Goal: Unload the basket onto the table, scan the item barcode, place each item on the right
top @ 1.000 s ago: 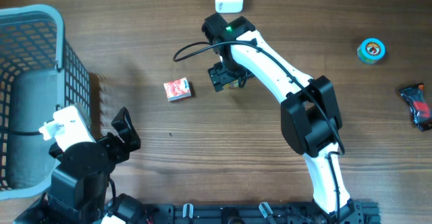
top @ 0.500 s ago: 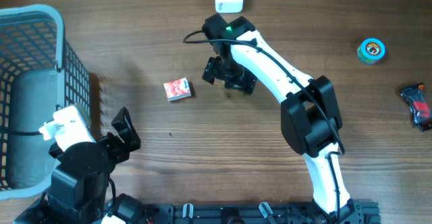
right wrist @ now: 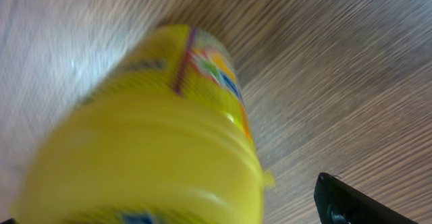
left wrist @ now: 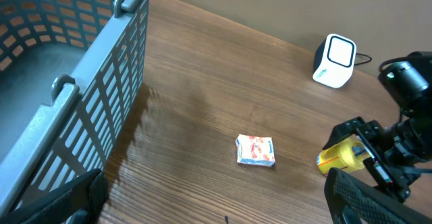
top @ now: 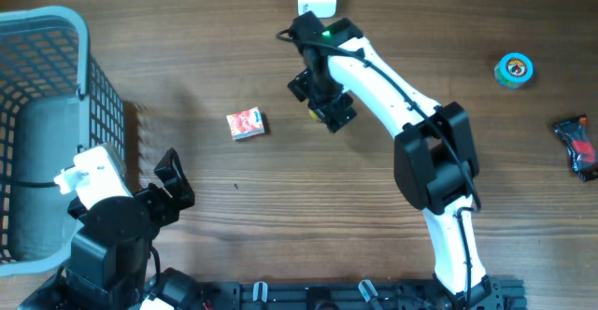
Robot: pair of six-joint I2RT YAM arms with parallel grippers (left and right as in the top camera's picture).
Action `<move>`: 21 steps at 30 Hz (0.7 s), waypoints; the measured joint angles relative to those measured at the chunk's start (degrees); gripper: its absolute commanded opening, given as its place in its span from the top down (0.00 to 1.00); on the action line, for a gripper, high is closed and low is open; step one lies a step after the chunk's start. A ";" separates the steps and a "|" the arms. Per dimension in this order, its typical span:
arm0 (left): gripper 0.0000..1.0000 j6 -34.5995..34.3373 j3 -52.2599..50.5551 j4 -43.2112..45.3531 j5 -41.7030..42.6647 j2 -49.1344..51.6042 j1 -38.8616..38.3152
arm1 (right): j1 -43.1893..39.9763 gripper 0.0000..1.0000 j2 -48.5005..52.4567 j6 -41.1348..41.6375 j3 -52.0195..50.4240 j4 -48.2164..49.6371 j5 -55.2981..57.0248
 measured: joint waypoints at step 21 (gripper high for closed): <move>0.00 0.00 0.00 0.00 0.00 0.00 0.00 | -2.32 0.41 0.00 5.29 -0.31 1.68 -1.84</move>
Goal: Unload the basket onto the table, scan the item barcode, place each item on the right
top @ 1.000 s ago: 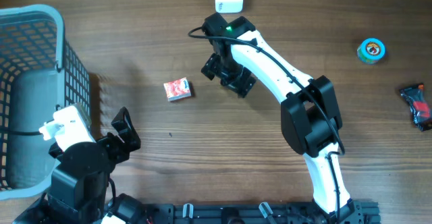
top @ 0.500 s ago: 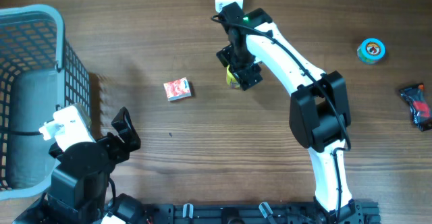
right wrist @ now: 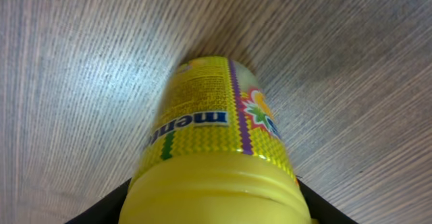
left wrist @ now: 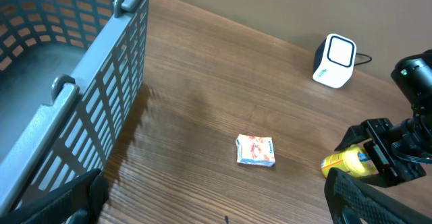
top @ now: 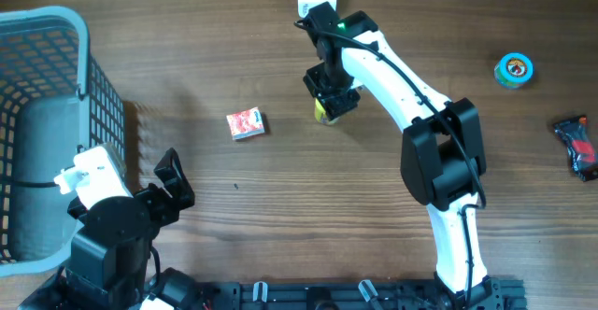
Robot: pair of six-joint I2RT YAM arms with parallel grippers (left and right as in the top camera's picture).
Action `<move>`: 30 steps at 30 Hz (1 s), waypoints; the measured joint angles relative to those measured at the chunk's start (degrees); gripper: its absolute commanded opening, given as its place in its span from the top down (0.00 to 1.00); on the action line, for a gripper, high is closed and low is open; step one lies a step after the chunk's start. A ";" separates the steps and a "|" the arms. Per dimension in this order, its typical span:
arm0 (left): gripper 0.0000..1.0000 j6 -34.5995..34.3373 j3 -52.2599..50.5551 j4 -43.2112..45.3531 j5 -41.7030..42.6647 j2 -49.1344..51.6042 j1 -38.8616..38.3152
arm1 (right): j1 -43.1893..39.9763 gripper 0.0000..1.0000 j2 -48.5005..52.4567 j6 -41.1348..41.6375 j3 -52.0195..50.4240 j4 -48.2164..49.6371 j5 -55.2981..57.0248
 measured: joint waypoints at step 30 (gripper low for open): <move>0.00 0.02 0.00 -0.04 -0.02 0.00 0.00 | 0.46 0.00 0.00 -84.56 -1.49 -8.22 5.27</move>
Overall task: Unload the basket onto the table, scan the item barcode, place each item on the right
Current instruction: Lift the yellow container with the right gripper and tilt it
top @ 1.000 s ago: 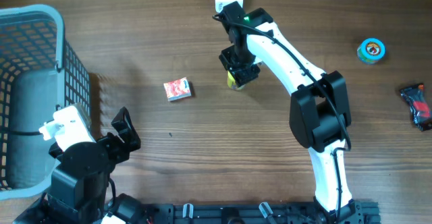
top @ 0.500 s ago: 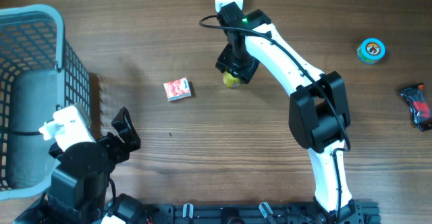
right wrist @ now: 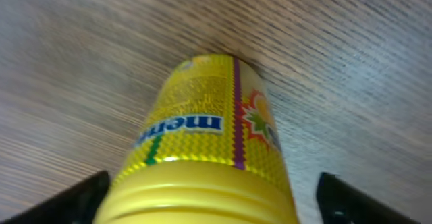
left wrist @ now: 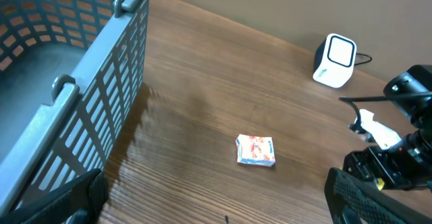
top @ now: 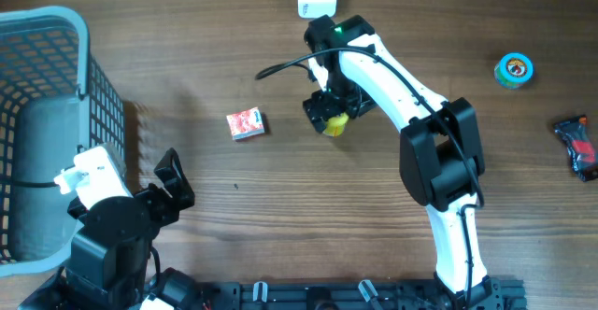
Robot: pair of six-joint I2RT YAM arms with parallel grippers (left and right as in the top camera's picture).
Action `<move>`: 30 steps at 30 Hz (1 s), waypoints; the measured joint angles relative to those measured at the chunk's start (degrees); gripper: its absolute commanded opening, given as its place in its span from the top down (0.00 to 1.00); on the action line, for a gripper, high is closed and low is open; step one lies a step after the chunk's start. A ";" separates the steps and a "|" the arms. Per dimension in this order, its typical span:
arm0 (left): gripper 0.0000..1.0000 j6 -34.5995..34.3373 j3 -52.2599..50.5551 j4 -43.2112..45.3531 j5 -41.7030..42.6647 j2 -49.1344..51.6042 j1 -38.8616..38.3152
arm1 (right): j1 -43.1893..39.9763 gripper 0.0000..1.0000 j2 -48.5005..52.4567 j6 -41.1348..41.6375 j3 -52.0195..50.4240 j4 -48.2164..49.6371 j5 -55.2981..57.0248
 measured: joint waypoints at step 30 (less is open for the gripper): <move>0.00 -0.02 0.00 -0.37 0.02 0.00 0.00 | 0.00 0.13 0.00 42.18 -0.61 3.69 -5.16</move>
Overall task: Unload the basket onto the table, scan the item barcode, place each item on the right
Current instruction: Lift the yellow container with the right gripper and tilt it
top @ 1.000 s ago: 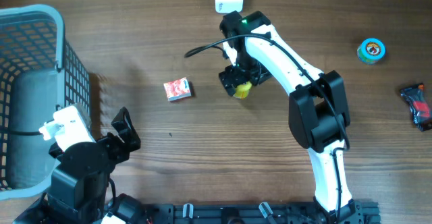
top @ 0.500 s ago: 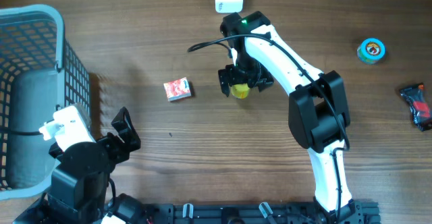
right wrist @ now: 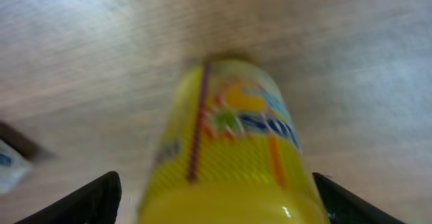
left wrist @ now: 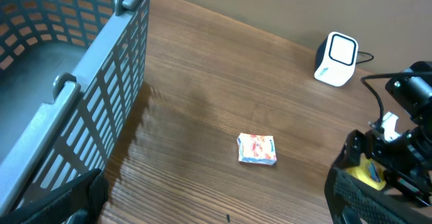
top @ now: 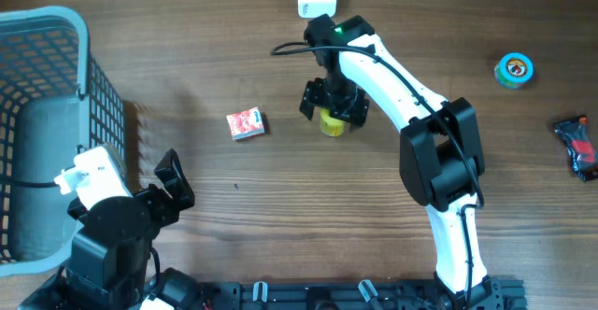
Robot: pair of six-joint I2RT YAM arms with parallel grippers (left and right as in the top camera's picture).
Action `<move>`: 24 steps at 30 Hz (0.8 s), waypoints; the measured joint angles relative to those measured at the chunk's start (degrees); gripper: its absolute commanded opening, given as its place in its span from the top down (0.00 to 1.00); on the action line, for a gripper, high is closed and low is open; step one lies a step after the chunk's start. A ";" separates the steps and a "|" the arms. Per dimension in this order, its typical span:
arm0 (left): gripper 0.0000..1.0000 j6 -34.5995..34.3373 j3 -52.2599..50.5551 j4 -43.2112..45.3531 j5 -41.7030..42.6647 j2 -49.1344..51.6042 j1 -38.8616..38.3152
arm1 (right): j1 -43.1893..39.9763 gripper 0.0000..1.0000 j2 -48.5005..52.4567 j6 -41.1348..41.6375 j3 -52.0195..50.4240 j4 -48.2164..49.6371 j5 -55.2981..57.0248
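A yellow bottle (top: 332, 124) with a colourful label stands on the wooden table, just below the white scanner. My right gripper (top: 334, 107) sits over it, open, with a finger (right wrist: 101, 197) on each side and a gap to the bottle (right wrist: 229, 156). The left wrist view shows the bottle (left wrist: 371, 172) at the right edge and the scanner (left wrist: 335, 59) further back. My left gripper (left wrist: 216, 210) is open and holds nothing, low at the front left (top: 176, 184).
A small red-and-white box (top: 247, 123) lies left of the bottle. A blue-grey basket (top: 84, 77) fills the left side. A round blue tin (top: 515, 69) and a black-and-red packet (top: 576, 147) lie at the far right.
My right wrist has turned about the bottle, so a different side of the label faces its camera. The bottle stands where it was and the jaws are still apart. The left arm has not moved.
My right gripper first held the yellow bottle tilted over the table below the scanner. Then it was shut on the bottle low at the table. Then its fingers stood apart from the standing bottle, and now it is turned over the bottle, open.
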 measured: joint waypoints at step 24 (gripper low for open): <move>0.00 0.00 0.00 -0.50 0.02 0.00 0.00 | 0.00 0.55 0.00 -3.98 -4.76 2.03 -0.63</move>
